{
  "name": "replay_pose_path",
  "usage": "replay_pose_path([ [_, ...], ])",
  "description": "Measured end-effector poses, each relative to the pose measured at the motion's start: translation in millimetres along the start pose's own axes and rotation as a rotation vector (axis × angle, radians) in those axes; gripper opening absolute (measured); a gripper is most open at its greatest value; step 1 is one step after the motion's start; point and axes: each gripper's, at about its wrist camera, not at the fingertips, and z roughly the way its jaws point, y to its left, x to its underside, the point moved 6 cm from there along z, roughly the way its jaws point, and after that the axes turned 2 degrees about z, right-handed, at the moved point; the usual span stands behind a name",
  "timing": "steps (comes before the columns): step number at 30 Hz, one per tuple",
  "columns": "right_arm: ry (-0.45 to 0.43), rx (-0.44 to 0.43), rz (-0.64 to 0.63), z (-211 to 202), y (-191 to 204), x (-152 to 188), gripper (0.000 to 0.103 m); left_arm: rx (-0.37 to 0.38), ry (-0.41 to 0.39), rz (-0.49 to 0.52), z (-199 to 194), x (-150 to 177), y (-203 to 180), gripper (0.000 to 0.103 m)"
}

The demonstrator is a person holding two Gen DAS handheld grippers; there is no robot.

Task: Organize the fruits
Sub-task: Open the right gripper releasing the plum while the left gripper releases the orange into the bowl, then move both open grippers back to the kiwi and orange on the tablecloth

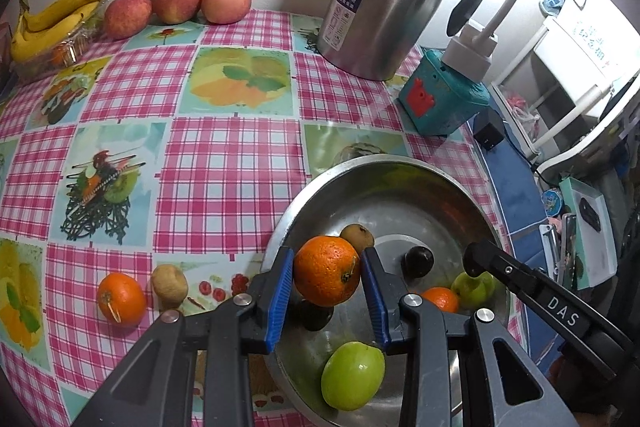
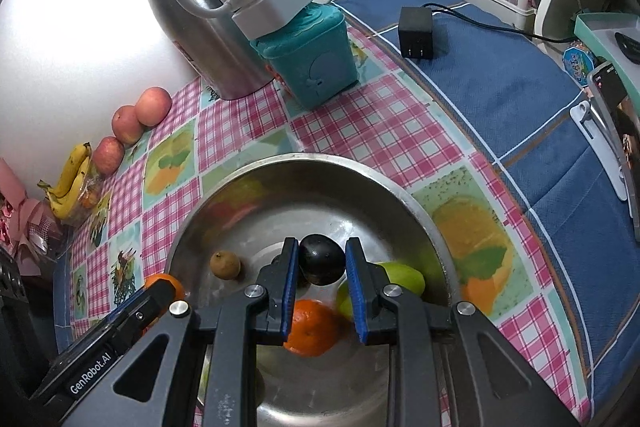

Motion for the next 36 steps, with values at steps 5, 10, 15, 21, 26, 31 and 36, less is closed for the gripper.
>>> replay_pose_path([
  [5, 0.003, 0.009, -0.007, 1, 0, 0, 0.025, 0.000, 0.010, 0.002, 2, 1, 0, 0.038],
  [10, -0.007, 0.024, -0.022, -1, 1, -2, 0.026, 0.011, 0.011, -0.012, 2, 0, 1, 0.059],
  [15, -0.009, 0.027, -0.035, -3, 3, -3, 0.031, 0.001, 0.014, -0.017, 1, 0, 3, 0.059],
  [21, -0.010, 0.037, -0.044, -6, 5, -4, 0.046, -0.043, 0.015, -0.044, -2, -1, 12, 0.074],
  [26, 0.001, 0.056, -0.079, -6, 11, -3, 0.060, -0.140, 0.025, -0.090, -7, 0, 31, 0.085],
  [31, 0.019, 0.079, -0.116, -4, 18, 2, 0.061, -0.235, 0.052, -0.143, -11, 6, 55, 0.090],
  [36, 0.037, 0.093, -0.150, -3, 26, 8, 0.061, -0.252, 0.047, -0.164, -21, 8, 65, 0.090],
])
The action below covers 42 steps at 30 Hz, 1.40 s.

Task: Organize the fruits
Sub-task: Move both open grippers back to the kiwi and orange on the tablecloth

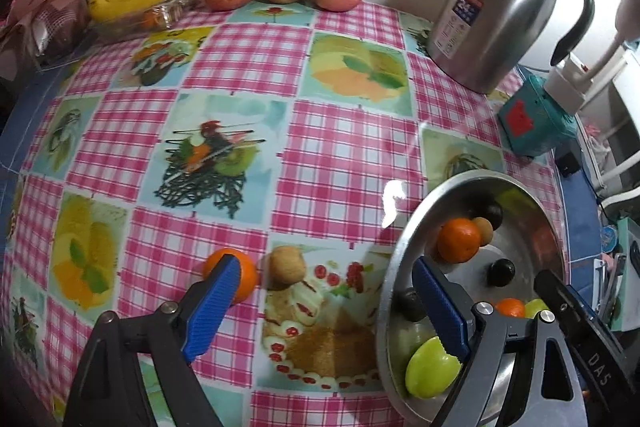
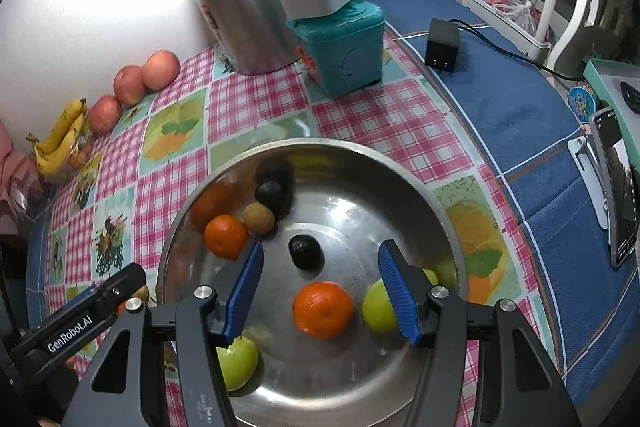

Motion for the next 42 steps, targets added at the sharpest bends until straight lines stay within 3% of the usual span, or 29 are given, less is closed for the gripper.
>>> replay_pose_path([
  [12, 0.015, 0.020, -0.073, 2, 16, 4, 0.061, -0.015, -0.001, -0.039, -3, -3, 17, 0.097],
  [23, 0.027, 0.038, -0.065, 6, 14, 5, 0.065, -0.029, -0.017, -0.054, -4, -5, 26, 0.103],
  [25, 0.025, 0.039, -0.067, 5, 14, 5, 0.070, -0.044, -0.029, -0.053, -5, -5, 28, 0.103],
  [27, 0.012, 0.047, -0.069, 5, 13, 4, 0.090, -0.061, -0.040, -0.056, -6, -6, 32, 0.103],
  [29, -0.001, 0.064, -0.075, 5, 13, 4, 0.097, -0.059, -0.047, -0.068, -8, -6, 36, 0.103],
  [42, 0.008, 0.071, -0.064, 7, 19, 6, 0.097, -0.095, -0.053, 0.000, -15, -9, 48, 0.103],
])
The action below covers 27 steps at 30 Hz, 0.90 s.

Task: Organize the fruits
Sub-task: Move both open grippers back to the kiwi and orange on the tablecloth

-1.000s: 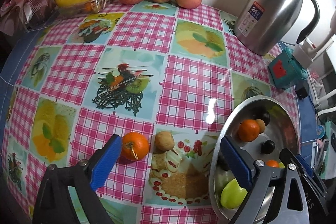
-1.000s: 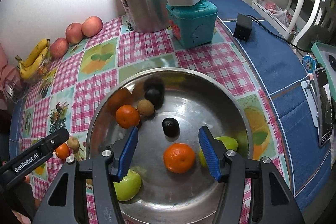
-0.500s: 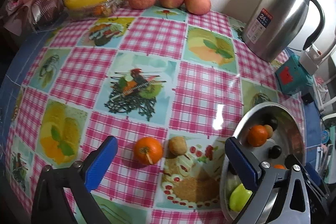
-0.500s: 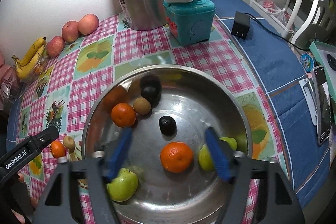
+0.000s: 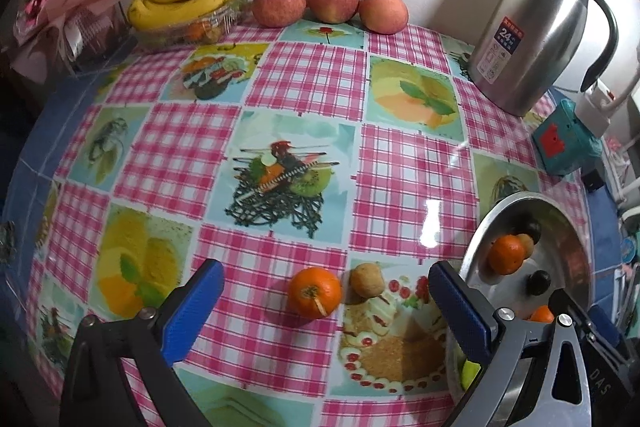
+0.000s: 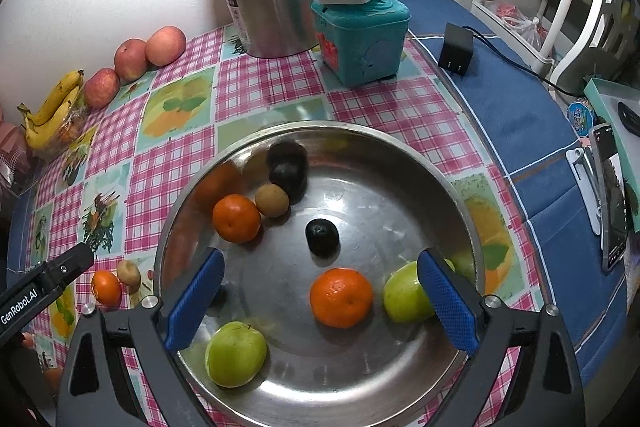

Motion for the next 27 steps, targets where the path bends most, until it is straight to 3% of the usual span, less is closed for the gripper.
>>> replay_pose_path([
  [9, 0.020, 0.025, -0.018, 0, 15, 0, 0.097, -0.051, -0.048, -0.004, -14, -12, 41, 0.103],
  [27, 0.039, 0.012, -0.141, 3, 90, 10, 0.097, -0.080, -0.050, -0.183, -18, -17, 147, 0.103],
])
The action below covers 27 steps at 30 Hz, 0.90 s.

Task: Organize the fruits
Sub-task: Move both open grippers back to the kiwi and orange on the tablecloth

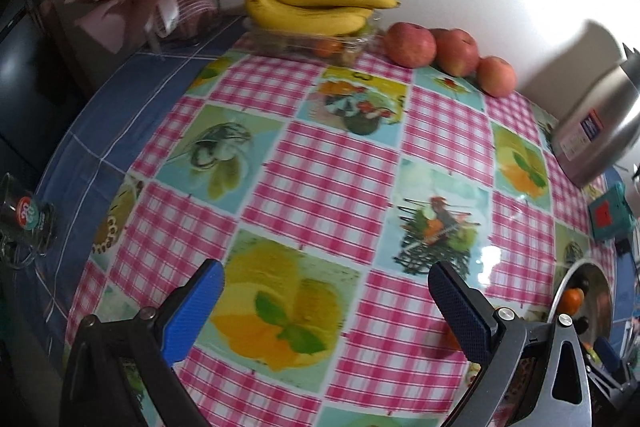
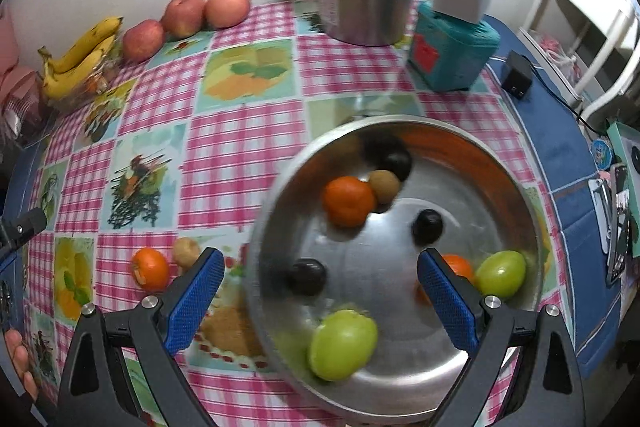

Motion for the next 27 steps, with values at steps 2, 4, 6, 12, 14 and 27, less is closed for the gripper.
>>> replay_pose_path([
  [2, 0.002, -0.006, -0.008, 0, 10, 1, 0.097, 0.004, 0.004, -0.019, 1, -1, 9, 0.103],
  [4, 0.002, -0.013, -0.018, 0, 19, 2, 0.097, 0.005, 0.007, -0.035, 2, -1, 16, 0.103],
  [6, 0.002, -0.020, -0.029, 0, 28, 2, 0.097, 0.008, 0.009, -0.045, 3, -2, 20, 0.103],
  [12, 0.003, -0.044, -0.057, 0, 54, 4, 0.097, 0.016, 0.018, -0.052, 6, -1, 26, 0.103],
  [14, 0.005, -0.050, -0.068, 0, 61, 5, 0.097, 0.027, 0.022, -0.060, 7, -1, 27, 0.103],
  [27, 0.014, -0.099, -0.135, 17, 93, 12, 0.097, 0.113, 0.097, -0.059, 29, 15, -1, 0.103],
])
